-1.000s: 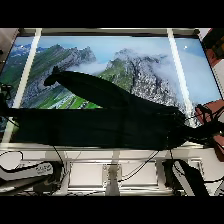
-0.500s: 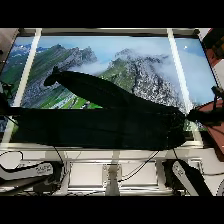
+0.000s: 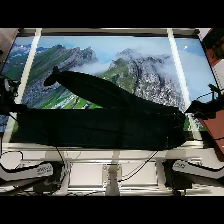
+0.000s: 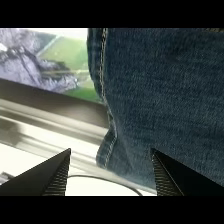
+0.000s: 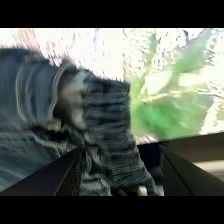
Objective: Fold the clothes and pants, and hang the long-sleeved shirts on hangers.
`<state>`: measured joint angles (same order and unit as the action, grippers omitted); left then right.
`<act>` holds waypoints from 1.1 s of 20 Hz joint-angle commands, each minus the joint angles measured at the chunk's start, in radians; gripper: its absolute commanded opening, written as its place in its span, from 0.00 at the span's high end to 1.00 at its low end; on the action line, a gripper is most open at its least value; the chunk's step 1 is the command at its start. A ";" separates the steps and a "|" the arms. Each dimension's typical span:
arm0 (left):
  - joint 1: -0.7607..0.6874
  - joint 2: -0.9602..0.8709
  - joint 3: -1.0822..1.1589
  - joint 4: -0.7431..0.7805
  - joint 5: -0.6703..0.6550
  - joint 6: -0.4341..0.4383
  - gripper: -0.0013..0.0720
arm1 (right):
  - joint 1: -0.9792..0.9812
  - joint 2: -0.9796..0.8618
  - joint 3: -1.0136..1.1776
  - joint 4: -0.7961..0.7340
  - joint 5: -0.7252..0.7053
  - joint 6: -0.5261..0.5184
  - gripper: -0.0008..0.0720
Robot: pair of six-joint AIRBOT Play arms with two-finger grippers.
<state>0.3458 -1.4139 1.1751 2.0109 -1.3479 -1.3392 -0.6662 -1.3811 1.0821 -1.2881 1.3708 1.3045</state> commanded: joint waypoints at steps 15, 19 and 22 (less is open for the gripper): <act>-0.076 -0.004 0.001 -0.008 0.076 0.000 0.26 | -0.075 -0.112 -0.291 0.734 -0.227 -0.032 0.16; -0.097 -0.019 0.001 -0.008 0.086 0.000 0.26 | 0.031 -0.111 -0.262 0.875 -0.312 -0.169 0.62; -0.109 -0.032 0.001 -0.007 0.100 0.000 0.26 | 0.056 -0.111 -0.172 0.873 -0.278 -0.262 0.94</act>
<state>0.2489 -1.4353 1.1751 2.0033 -1.2629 -1.3392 -0.6479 -1.4910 0.8524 -0.4625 1.1000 1.1397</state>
